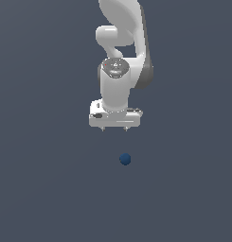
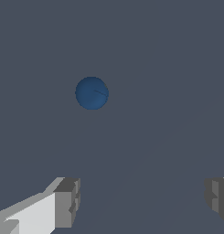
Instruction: Pick up the object and move it to a goal position.
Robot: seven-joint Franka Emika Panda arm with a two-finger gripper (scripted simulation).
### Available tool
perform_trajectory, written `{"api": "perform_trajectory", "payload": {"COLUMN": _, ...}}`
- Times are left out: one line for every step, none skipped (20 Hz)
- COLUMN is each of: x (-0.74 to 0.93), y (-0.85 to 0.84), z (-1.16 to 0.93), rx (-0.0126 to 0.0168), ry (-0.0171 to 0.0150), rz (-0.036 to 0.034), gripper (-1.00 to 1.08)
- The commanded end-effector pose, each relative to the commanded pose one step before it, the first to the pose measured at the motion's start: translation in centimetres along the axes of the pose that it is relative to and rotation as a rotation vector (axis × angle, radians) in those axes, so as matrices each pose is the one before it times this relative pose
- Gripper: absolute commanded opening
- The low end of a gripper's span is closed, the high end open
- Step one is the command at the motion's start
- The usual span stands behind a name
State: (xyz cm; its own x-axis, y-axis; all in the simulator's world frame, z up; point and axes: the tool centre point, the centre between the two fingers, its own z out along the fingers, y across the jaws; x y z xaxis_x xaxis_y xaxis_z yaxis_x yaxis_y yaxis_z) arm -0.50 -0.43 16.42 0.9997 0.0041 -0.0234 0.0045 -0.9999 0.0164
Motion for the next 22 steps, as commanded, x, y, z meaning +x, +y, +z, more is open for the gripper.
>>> {"api": "perform_trajectory", "payload": {"x": 0.0, "y": 0.001, "z": 0.0, "rx": 0.0, "ry": 0.0, "rz": 0.0, "gripper": 1.0}}
{"api": "perform_trajectory", "payload": {"x": 0.017, "y": -0.041, "z": -0.012, "rx": 0.00003, "ry": 0.00036, "rz": -0.00133, "gripper": 1.0}}
{"api": "perform_trajectory", "payload": {"x": 0.049, "y": -0.118, "z": -0.035, "rx": 0.00014, "ry": 0.00104, "rz": -0.00389, "gripper": 1.0}}
{"api": "perform_trajectory", "payload": {"x": 0.081, "y": -0.193, "z": -0.057, "rx": 0.00024, "ry": 0.0017, "rz": -0.0064, "gripper": 1.0}}
{"api": "perform_trajectory", "payload": {"x": 0.111, "y": -0.267, "z": -0.08, "rx": 0.00033, "ry": 0.00236, "rz": -0.00887, "gripper": 1.0}}
{"api": "perform_trajectory", "payload": {"x": 0.141, "y": -0.34, "z": -0.103, "rx": 0.00041, "ry": 0.003, "rz": -0.01132, "gripper": 1.0}}
{"api": "perform_trajectory", "payload": {"x": 0.162, "y": -0.395, "z": -0.123, "rx": 0.00048, "ry": 0.00349, "rz": -0.01325, "gripper": 1.0}}
{"api": "perform_trajectory", "payload": {"x": 0.136, "y": -0.338, "z": -0.11, "rx": 0.0004, "ry": 0.003, "rz": -0.01147, "gripper": 1.0}}
{"api": "perform_trajectory", "payload": {"x": 0.099, "y": -0.255, "z": -0.088, "rx": 0.0003, "ry": 0.00228, "rz": -0.00879, "gripper": 1.0}}
{"api": "perform_trajectory", "payload": {"x": 0.063, "y": -0.174, "z": -0.066, "rx": 0.00019, "ry": 0.00156, "rz": -0.00613, "gripper": 1.0}}
{"api": "perform_trajectory", "payload": {"x": 0.029, "y": -0.097, "z": -0.043, "rx": 0.0001, "ry": 0.00087, "rz": -0.00355, "gripper": 1.0}}
{"api": "perform_trajectory", "payload": {"x": -0.001, "y": -0.02, "z": -0.016, "rx": 0.00001, "ry": 0.0002, "rz": -0.00096, "gripper": 1.0}}
{"api": "perform_trajectory", "payload": {"x": -0.019, "y": 0.047, "z": 0.014, "rx": -0.00005, "ry": -0.0004, "rz": 0.00149, "gripper": 1.0}}
{"api": "perform_trajectory", "payload": {"x": -0.002, "y": 0.053, "z": 0.039, "rx": -0.00004, "ry": -0.00053, "rz": 0.00243, "gripper": 1.0}}
{"api": "perform_trajectory", "payload": {"x": 0.04, "y": 0.013, "z": 0.048, "rx": 0.00004, "ry": -0.00018, "rz": 0.00153, "gripper": 1.0}}
{"api": "perform_trajectory", "payload": {"x": 0.081, "y": -0.027, "z": 0.064, "rx": 0.0001, "ry": 0.00006, "rz": 0.00097, "gripper": 1.0}}
{"api": "perform_trajectory", "payload": {"x": 0.118, "y": -0.037, "z": 0.088, "rx": 0.00018, "ry": 0.00018, "rz": 0.00117, "gripper": 1.0}}
{"api": "perform_trajectory", "payload": {"x": 0.152, "y": -0.045, "z": 0.116, "rx": 0.00023, "ry": 0.00022, "rz": 0.00166, "gripper": 1.0}}
{"api": "perform_trajectory", "payload": {"x": 0.182, "y": -0.047, "z": 0.147, "rx": 0.00027, "ry": 0.00017, "rz": 0.00237, "gripper": 1.0}}
{"api": "perform_trajectory", "payload": {"x": 0.211, "y": -0.052, "z": 0.179, "rx": 0.00031, "ry": 0.00013, "rz": 0.00299, "gripper": 1.0}}
{"api": "perform_trajectory", "payload": {"x": 0.24, "y": -0.058, "z": 0.209, "rx": 0.00035, "ry": 0.00012, "rz": 0.00357, "gripper": 1.0}}
{"api": "perform_trajectory", "payload": {"x": 0.267, "y": -0.064, "z": 0.239, "rx": 0.00039, "ry": 0.00013, "rz": 0.00406, "gripper": 1.0}}
